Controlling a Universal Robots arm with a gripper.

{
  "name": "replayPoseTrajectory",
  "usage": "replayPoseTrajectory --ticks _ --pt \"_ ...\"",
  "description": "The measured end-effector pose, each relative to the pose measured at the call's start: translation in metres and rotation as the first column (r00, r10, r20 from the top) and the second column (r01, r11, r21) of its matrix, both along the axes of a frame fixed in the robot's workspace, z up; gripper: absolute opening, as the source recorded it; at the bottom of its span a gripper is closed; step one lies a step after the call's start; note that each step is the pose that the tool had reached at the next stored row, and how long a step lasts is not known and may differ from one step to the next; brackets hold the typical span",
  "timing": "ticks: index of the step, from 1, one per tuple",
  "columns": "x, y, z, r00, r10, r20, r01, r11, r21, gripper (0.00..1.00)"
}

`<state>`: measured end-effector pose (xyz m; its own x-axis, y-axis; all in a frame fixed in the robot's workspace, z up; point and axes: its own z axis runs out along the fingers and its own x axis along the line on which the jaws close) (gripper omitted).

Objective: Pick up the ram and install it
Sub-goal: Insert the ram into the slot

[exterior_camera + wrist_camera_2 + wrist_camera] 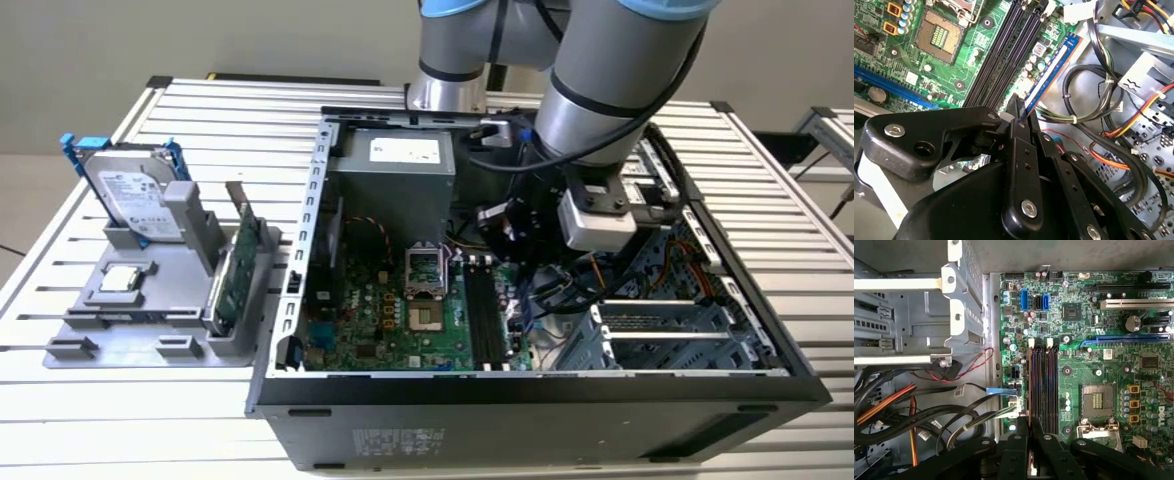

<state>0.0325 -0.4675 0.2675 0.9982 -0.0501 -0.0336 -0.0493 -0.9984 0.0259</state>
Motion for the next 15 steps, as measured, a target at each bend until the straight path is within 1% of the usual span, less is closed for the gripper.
replayPoseTrajectory --ticks 4,15 --pt "-0.0013 0.0000 -0.0044 1.0000 0.000 0.0000 0.000 1.0000 0.0000 0.00" --pt "-0.0022 0.0000 -0.0049 1.0000 0.000 0.0000 0.000 1.0000 -0.0005 0.00"
